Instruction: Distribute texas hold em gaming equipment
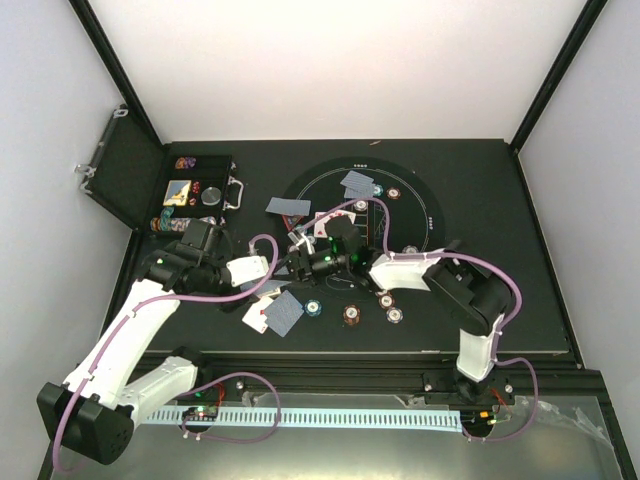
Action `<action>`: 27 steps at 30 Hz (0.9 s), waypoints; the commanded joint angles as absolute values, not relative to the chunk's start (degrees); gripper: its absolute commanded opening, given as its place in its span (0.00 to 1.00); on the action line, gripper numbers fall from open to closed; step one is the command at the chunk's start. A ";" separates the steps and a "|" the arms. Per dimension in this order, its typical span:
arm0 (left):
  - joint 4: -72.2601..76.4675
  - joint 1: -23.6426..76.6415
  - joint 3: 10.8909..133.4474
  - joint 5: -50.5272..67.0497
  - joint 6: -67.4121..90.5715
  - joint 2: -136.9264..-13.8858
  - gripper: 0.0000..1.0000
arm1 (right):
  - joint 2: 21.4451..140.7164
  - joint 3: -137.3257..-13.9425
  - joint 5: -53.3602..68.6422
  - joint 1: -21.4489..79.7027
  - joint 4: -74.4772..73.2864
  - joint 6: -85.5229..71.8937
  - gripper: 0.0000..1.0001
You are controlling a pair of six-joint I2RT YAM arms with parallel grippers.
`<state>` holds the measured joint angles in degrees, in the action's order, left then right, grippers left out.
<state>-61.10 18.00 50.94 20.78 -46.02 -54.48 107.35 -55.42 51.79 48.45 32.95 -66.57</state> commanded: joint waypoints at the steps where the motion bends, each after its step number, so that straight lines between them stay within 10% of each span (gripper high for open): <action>1: -60.81 17.84 52.22 22.41 -46.10 -53.70 0.02 | 104.77 -53.97 49.82 47.64 26.51 -63.06 0.43; 8: -61.33 17.84 52.40 22.18 -46.30 -53.87 0.02 | 100.23 -53.93 49.09 46.94 21.50 -59.16 0.18; 27: -61.52 17.84 52.32 21.72 -46.45 -53.61 0.02 | 92.85 -57.59 49.11 39.86 0.48 -43.77 0.01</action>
